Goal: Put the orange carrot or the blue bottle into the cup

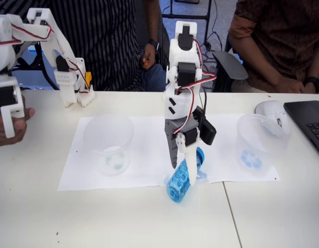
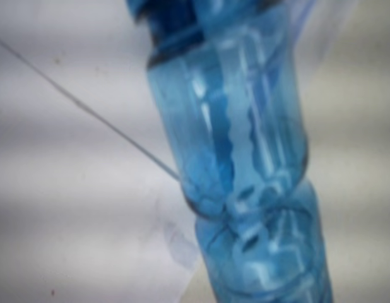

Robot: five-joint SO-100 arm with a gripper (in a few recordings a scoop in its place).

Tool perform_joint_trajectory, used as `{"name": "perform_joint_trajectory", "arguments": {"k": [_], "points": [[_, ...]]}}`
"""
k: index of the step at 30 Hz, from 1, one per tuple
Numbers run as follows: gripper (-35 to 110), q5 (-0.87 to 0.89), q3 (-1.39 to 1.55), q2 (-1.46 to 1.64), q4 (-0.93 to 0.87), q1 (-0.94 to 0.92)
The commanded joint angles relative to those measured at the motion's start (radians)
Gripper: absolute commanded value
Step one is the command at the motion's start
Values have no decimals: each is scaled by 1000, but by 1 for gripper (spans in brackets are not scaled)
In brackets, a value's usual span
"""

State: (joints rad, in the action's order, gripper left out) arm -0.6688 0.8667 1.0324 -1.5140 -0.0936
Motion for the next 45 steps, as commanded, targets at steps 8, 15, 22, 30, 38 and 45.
{"name": "perform_joint_trajectory", "arguments": {"k": [8, 15, 22, 30, 38, 45], "points": [[48, -20, -72, 64, -21, -14], [50, -11, -57, 49, -26, -15], [50, -14, -41, 48, -81, -15], [50, -26, -52, 34, -71, -49], [50, -44, -52, -29, 40, -127], [50, -173, -52, -21, 43, -91]]}}
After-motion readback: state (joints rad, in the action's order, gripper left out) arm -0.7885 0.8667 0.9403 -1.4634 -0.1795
